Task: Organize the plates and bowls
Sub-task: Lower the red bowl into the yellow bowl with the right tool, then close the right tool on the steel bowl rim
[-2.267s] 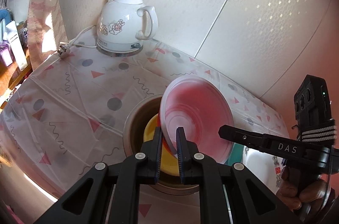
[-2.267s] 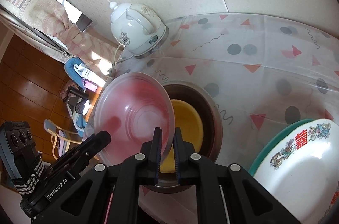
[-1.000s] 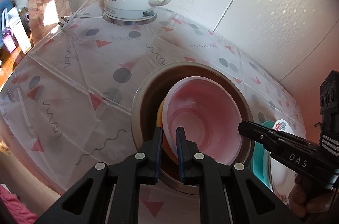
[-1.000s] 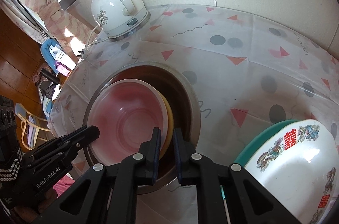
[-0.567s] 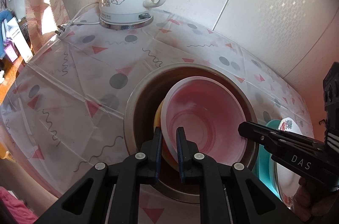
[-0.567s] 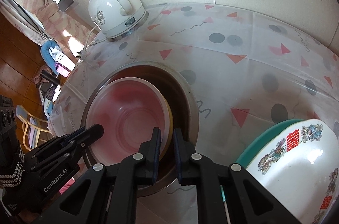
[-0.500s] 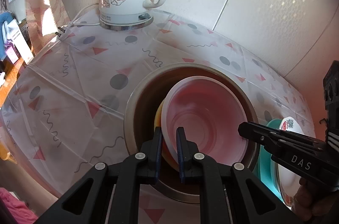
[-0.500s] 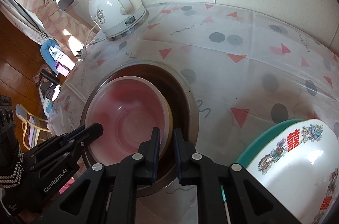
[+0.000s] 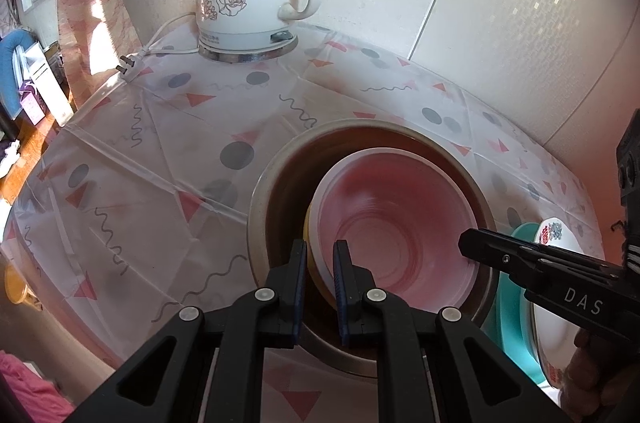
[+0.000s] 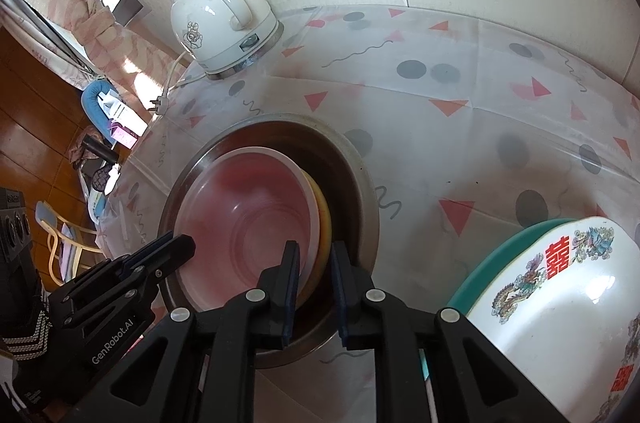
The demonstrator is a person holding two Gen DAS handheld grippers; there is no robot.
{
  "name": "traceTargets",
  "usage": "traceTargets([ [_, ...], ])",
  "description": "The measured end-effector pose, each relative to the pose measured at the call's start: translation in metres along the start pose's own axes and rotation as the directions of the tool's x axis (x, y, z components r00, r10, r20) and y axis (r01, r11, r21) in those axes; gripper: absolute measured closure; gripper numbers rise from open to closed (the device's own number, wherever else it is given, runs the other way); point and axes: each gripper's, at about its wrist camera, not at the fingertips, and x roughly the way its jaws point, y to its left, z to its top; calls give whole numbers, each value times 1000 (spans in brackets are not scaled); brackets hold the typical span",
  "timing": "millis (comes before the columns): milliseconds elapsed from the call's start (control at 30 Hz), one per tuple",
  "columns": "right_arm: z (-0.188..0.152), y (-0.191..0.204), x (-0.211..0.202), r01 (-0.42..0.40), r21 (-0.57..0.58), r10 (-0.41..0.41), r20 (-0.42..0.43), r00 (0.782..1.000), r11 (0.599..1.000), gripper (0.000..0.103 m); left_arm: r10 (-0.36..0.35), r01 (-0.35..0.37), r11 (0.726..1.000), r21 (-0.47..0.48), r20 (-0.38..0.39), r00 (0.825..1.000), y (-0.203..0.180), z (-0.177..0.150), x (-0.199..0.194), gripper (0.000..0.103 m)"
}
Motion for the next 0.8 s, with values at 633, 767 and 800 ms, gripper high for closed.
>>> traceTargets([
  [633, -8, -7, -18, 16, 29, -18, 45, 999, 999, 84, 5, -4, 1000, -24, 44, 999, 9, -5, -19, 87],
  [767, -10, -11, -20, 18, 42, -20, 50, 999, 999, 83, 8, -6, 1000, -30, 57, 998, 12, -5, -24, 87],
  [800, -11, -12, -21, 18, 45, -20, 50, 999, 999, 83, 9, -7, 999, -32, 59, 998, 13, -5, -25, 87],
])
